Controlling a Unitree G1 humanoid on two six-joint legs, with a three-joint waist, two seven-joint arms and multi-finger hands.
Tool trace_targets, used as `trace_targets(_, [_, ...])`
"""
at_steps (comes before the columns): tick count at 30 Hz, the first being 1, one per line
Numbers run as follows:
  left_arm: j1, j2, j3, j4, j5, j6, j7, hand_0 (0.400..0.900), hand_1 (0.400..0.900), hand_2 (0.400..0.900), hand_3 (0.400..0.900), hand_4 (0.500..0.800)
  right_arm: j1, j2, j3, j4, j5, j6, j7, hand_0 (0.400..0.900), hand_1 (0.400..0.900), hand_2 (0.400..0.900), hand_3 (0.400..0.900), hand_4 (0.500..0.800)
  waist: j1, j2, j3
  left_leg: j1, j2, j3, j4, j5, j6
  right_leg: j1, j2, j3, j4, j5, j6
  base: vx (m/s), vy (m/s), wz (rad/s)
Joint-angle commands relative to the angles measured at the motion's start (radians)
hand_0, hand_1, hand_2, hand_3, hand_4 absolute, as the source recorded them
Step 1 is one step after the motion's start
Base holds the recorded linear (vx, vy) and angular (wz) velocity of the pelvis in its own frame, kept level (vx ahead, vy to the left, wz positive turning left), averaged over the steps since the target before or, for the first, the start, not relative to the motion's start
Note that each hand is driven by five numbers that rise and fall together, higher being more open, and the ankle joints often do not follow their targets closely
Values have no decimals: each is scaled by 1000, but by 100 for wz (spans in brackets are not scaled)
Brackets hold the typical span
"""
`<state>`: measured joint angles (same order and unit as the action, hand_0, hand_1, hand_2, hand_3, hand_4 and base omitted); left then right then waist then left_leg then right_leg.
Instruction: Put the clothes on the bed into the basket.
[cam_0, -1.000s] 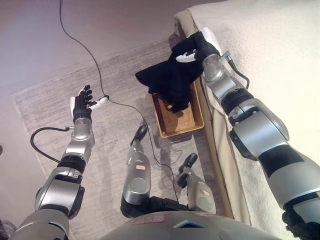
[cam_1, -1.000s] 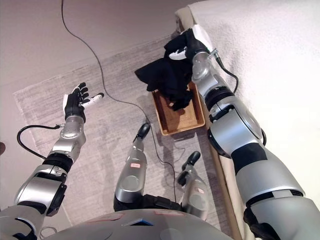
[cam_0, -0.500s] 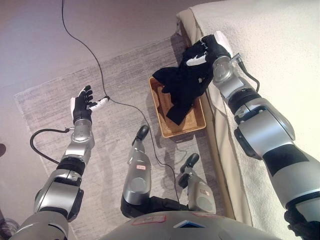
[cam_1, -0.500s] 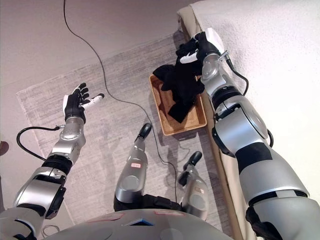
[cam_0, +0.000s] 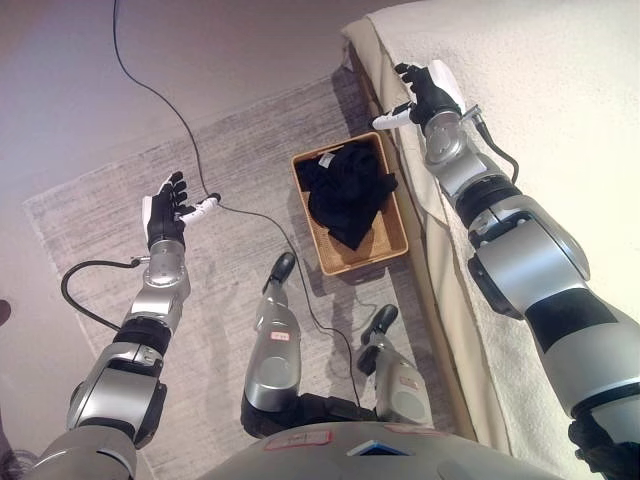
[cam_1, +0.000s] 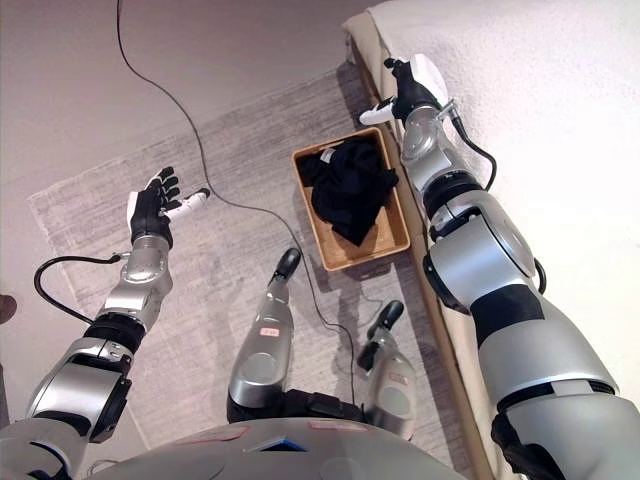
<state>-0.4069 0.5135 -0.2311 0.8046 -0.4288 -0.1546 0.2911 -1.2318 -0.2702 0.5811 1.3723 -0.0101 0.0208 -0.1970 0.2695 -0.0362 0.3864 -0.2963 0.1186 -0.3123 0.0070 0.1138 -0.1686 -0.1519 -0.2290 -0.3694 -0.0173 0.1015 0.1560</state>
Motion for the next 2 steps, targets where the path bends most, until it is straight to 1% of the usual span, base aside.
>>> trace_targets(1, [-17, 74, 1, -46, 27, -70, 44, 900, 900, 900, 900, 800, -125, 4, 17, -18, -9, -39, -58, 900, 900, 900, 900, 800, -26, -37, -46, 35, 47, 51, 71, -92, -4, -48, -112, 110, 61, 97, 77, 5, 9, -17])
trace_targets(2, [-15, 74, -2, -51, 31, -68, 42, 900, 900, 900, 900, 800, -124, 8, 18, -17, -11, -38, -56, 900, 900, 900, 900, 800, -28, -37, -46, 37, 47, 54, 75, -96, -3, -48, -111, 113, 62, 97, 77, 4, 9, -12])
